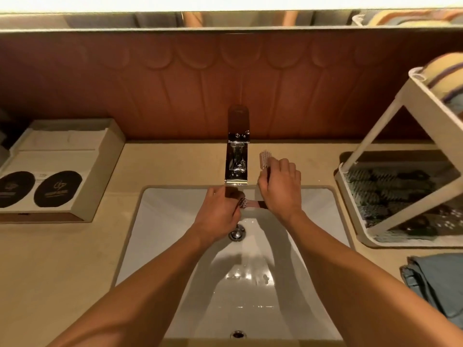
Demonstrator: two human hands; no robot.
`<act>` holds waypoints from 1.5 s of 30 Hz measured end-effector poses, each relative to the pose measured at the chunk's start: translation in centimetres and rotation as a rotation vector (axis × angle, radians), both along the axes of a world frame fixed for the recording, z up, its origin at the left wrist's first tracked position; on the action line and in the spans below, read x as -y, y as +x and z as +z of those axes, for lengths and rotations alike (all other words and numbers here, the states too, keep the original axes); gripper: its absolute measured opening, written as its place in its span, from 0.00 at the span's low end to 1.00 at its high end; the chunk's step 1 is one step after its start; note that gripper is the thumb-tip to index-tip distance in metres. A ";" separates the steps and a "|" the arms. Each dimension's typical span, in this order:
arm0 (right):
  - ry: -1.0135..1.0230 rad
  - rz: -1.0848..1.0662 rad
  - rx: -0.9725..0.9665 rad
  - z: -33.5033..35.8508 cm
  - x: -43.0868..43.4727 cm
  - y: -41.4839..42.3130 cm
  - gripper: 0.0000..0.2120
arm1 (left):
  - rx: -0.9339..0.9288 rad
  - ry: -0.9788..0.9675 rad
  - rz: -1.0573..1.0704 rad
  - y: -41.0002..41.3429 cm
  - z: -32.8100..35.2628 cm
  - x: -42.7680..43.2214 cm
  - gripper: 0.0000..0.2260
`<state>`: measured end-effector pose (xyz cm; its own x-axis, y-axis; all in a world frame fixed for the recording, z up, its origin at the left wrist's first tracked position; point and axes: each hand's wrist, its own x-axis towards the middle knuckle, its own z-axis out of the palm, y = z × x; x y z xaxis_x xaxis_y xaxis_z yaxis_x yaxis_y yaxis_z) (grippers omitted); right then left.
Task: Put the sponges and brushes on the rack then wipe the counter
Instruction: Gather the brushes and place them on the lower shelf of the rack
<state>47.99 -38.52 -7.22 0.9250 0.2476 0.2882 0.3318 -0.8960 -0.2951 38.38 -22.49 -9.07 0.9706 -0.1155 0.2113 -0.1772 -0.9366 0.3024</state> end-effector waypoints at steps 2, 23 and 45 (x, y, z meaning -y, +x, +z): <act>0.042 -0.106 -0.022 -0.3 -0.6 0.6 0.20 | -0.005 -0.003 -0.014 0.0 -0.1 0.1 0.09; 0.067 0.072 -0.036 2.2 4.1 -5.1 0.13 | -0.027 0.047 -0.002 -2.1 3.7 4.3 0.11; -0.109 -0.091 0.076 7.6 23.1 -15.7 0.11 | 0.045 0.032 -0.264 -7.7 9.5 19.8 0.09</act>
<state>32.25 -61.59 0.34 0.9214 0.1974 0.3347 0.2656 -0.9487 -0.1715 30.67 -42.31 0.43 0.8956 -0.3709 0.2456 -0.4294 -0.8651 0.2593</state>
